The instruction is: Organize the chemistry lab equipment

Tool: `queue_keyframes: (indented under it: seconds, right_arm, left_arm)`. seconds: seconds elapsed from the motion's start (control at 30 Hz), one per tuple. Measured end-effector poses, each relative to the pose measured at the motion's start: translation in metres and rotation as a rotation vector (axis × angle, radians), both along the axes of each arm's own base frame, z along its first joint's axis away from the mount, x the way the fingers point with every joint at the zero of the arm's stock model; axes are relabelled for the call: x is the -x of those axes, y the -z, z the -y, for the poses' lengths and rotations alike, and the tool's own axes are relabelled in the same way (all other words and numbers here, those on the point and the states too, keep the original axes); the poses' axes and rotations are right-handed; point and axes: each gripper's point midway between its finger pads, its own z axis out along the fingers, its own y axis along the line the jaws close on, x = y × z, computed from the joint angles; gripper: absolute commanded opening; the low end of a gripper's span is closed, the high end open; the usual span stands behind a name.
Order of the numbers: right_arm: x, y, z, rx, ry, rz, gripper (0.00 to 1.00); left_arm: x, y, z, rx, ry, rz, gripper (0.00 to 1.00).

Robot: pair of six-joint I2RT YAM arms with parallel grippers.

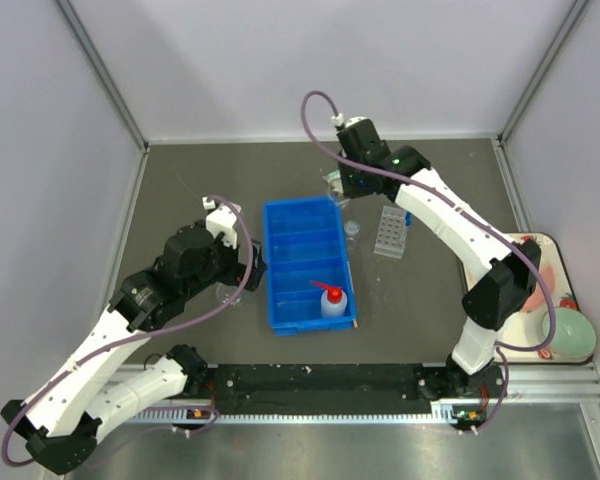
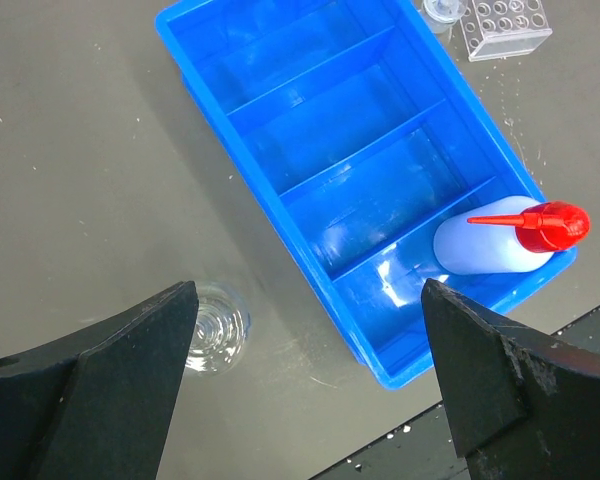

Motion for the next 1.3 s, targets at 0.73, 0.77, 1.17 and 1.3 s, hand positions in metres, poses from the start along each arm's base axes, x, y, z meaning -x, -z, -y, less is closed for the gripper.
queue_keyframes:
  seconds: [0.73,0.77,1.17,1.3]
  right_arm:
    - [0.105,0.068,-0.108,0.125,-0.324,-0.162,0.0]
    - [0.108,0.076,-0.112,0.138,-0.337,-0.177,0.0]
    - [0.128,0.101,-0.135,0.141,-0.371,-0.225,0.0]
    - [0.132,0.114,-0.139,0.125,-0.367,-0.237,0.0]
  left_arm:
    - [0.008,-0.011,0.0,0.055,0.008,0.021,0.99]
    - [0.008,-0.011,0.0,0.055,0.008,0.021,0.99]
    - [0.009,-0.014,-0.002,0.064,0.003,0.031,0.99]
    - [0.009,-0.014,-0.002,0.064,0.003,0.031,0.99]
